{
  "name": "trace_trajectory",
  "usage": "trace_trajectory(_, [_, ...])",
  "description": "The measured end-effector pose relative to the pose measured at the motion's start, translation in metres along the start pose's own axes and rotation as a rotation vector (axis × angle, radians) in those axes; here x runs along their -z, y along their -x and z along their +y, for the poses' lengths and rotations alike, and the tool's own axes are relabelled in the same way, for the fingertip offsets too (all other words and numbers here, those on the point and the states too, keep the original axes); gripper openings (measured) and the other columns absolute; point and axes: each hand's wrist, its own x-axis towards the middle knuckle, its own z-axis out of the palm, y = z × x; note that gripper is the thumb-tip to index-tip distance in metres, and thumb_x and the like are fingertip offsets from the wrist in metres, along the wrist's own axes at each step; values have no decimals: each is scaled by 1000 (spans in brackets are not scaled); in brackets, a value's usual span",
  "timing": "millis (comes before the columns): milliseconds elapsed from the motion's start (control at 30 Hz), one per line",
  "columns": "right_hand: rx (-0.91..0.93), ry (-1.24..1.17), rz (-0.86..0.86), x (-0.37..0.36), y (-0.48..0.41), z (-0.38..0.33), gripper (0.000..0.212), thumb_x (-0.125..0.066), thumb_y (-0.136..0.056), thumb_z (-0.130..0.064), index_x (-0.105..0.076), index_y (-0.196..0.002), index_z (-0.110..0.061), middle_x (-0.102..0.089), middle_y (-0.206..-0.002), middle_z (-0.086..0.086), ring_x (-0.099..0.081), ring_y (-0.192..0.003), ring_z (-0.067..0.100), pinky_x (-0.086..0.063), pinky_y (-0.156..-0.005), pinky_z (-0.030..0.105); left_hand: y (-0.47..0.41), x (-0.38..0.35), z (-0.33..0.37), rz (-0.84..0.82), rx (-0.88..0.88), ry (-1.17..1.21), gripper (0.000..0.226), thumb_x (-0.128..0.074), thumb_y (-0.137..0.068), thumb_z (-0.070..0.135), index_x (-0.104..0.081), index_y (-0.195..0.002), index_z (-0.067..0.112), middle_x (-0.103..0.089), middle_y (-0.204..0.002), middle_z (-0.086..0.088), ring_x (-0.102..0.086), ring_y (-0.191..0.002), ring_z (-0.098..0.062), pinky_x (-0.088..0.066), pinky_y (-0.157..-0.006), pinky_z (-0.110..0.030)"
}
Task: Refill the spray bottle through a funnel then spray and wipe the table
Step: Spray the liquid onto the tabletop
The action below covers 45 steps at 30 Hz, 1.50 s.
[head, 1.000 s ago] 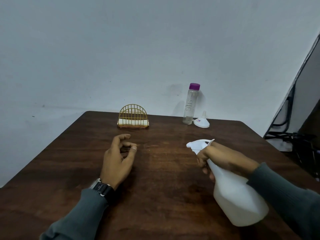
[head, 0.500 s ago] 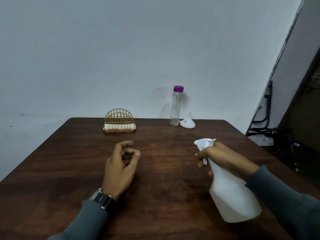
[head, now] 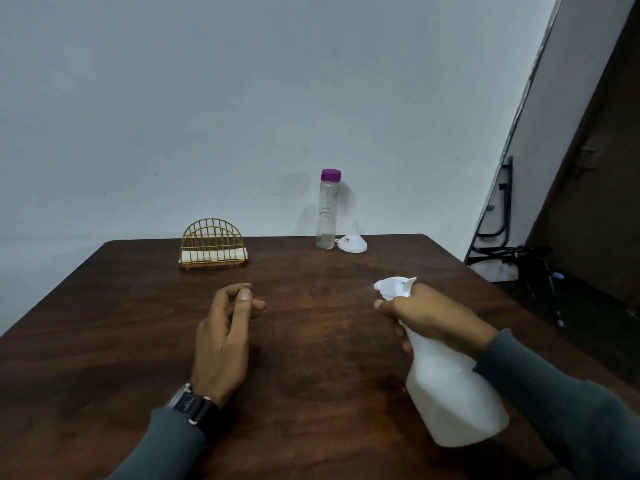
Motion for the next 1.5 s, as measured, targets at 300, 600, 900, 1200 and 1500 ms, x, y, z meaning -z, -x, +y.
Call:
trace_trajectory(300, [106, -42, -76, -9, 9, -8, 40, -65, -99, -34, -60, -136, -21, -73, -78, 5, -76, -83, 35, -54, -57, 34, -1, 4, 4, 44, 4, 3, 50, -36, -93, 65, -62, -117, 30, -78, -95, 14, -73, -95, -4, -56, -94, -50])
trace_trajectory(600, [358, 177, -365, -53, 30, -58, 49, -63, -98, -51, -52, -144, -39, -80, -90, -2, -74, -80, 40, -59, -63, 36, -1, 36, 3, 221, 15, -51, 58, -27, -93, 65, -64, -118, 28, -76, -98, 9, -70, -101, -10, -55, -95, -49])
trace_trajectory(900, [341, 339, -270, -76, 33, -79, 46, -54, -101, -54, -66, -132, -24, -76, -75, -3, -69, -55, 16, -58, -66, 28, 6, 60, 0, 306, 33, -53, 63, -22, -94, 67, -65, -116, 25, -75, -101, 8, -69, -103, -9, -53, -96, -45])
trace_trajectory(1200, [396, 313, -295, -69, 34, -70, 49, -53, -103, -51, -46, -150, -43, -79, -83, -5, -68, -55, 16, -53, -60, 24, 6, 59, 1, 312, 18, -64, 64, -22, -95, 66, -65, -117, 24, -75, -100, 9, -69, -103, -10, -53, -96, -44])
trace_trajectory(1500, [436, 250, -305, -13, 60, -19, 35, -64, -100, -38, -60, -132, -51, -70, -64, -8, -64, -51, 13, -53, -64, 23, 5, 58, -4, 206, 4, -66, 63, -20, -96, 69, -62, -121, 29, -73, -108, 10, -67, -110, -13, -49, -105, -51])
